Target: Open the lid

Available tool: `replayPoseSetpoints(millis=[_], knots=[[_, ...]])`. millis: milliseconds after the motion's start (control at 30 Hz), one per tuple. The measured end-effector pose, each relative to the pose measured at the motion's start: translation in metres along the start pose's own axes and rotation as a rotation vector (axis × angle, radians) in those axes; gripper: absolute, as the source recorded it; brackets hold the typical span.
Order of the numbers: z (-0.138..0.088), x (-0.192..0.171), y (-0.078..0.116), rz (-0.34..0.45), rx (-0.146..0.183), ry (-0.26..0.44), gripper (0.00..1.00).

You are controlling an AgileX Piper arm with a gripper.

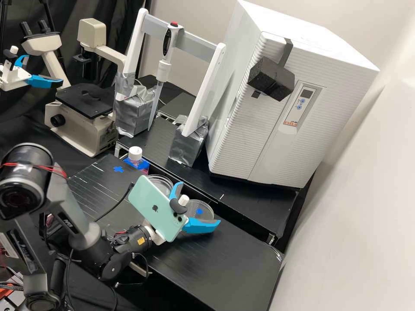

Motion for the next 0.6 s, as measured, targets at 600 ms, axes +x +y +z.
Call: replayPoseSetpoints(millis=[600], knots=[[-0.099, -0.047, -0.04, -0.121, 0.111, 0.546, 1.0]])
